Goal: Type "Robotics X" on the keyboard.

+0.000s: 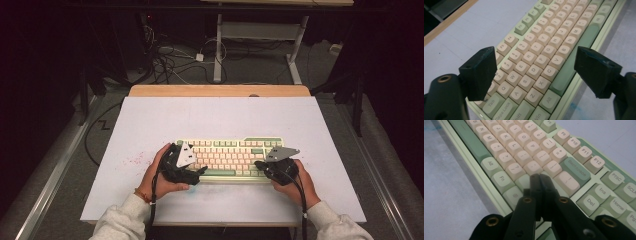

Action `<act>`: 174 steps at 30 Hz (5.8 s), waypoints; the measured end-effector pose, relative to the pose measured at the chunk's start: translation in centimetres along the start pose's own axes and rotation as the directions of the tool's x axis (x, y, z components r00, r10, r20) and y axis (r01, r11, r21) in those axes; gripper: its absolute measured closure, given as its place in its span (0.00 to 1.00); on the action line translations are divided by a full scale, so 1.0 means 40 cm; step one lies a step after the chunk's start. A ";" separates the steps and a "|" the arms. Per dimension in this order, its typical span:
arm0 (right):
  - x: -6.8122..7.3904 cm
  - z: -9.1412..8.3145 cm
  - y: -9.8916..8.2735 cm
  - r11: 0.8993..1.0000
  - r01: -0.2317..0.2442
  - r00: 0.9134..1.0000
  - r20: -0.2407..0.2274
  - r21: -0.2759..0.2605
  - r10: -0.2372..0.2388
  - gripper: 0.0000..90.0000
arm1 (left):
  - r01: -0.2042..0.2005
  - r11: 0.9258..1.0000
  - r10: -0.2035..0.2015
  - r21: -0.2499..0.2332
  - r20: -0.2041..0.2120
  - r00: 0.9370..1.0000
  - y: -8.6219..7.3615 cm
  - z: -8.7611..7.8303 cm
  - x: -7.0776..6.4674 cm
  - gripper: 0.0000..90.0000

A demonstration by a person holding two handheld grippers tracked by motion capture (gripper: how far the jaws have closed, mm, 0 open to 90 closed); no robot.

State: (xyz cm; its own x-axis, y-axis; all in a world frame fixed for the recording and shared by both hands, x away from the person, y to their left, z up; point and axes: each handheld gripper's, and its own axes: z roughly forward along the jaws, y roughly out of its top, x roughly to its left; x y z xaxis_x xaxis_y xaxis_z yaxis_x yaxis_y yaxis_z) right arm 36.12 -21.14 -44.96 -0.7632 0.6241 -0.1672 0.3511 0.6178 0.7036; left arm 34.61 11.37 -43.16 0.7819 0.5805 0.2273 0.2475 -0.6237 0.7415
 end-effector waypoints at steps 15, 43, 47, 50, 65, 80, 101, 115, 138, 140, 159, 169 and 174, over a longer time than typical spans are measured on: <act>-0.001 0.005 -0.008 1.000 -0.007 1.000 0.006 0.002 0.007 1.00 | 0.024 1.000 -0.024 0.010 -0.019 1.000 -0.008 -0.032 0.032 0.74; 0.006 0.005 -0.007 1.000 0.005 1.000 0.023 0.008 -0.005 1.00 | -0.030 0.985 0.014 0.168 0.094 0.995 -0.006 0.047 0.020 0.96; 0.007 0.005 -0.006 1.000 0.006 1.000 0.026 0.009 -0.007 1.00 | -0.029 0.984 0.012 0.178 0.097 0.995 -0.009 0.056 0.021 0.96; 0.007 0.005 -0.006 1.000 0.006 1.000 0.024 0.009 -0.006 1.00 | -0.032 0.984 0.016 0.175 0.094 0.995 -0.008 0.056 0.019 0.95; 0.008 0.001 -0.007 1.000 0.004 1.000 0.029 0.001 -0.004 1.00 | -0.048 0.982 0.035 0.181 0.073 0.997 -0.002 0.051 0.011 0.96; 0.004 -0.051 0.010 0.995 -0.005 0.999 0.038 -0.096 0.009 1.00 | -0.037 0.994 0.035 0.106 0.023 0.999 0.002 0.023 0.018 0.85; -0.001 -0.068 0.011 0.987 -0.019 0.996 0.084 -0.160 0.033 0.53 | -0.007 1.000 0.008 0.017 -0.076 0.997 -0.006 0.012 0.011 0.34; 0.020 -0.081 0.022 0.979 -0.002 0.991 0.131 -0.203 0.029 0.24 | -0.008 0.999 0.004 -0.045 -0.090 0.996 -0.003 -0.012 0.000 0.19; 0.013 -0.161 -0.014 0.976 0.010 0.980 0.196 -0.218 0.034 0.24 | -0.046 0.996 0.038 -0.074 -0.107 0.993 -0.037 -0.074 -0.007 0.19; 0.013 -0.166 -0.019 0.975 0.011 0.979 0.203 -0.220 0.035 0.24 | -0.045 0.996 0.037 -0.077 -0.104 0.994 -0.045 -0.081 -0.006 0.19; 0.000 -0.205 -0.078 0.977 -0.001 0.970 0.238 -0.214 0.053 0.23 | -0.044 0.997 0.035 -0.064 -0.145 0.989 -0.109 -0.116 0.004 0.19; -0.016 -0.217 -0.121 0.979 -0.025 0.963 0.257 -0.203 0.078 0.23 | -0.013 0.998 0.003 -0.057 -0.163 0.987 -0.156 -0.134 0.015 0.19; -0.022 -0.217 -0.147 0.980 -0.041 0.960 0.264 -0.194 0.093 0.23 | 0.005 0.999 -0.011 -0.037 -0.177 0.984 -0.184 -0.136 0.018 0.19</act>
State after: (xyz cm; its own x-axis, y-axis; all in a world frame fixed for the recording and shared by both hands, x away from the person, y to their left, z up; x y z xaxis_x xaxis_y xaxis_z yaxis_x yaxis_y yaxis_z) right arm 29.99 -29.48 -42.96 -0.5566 0.7829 -0.2780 0.2700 0.4869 0.8307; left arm 30.24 19.23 -45.04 0.6657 0.6707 0.3271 0.2296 -0.6012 0.7654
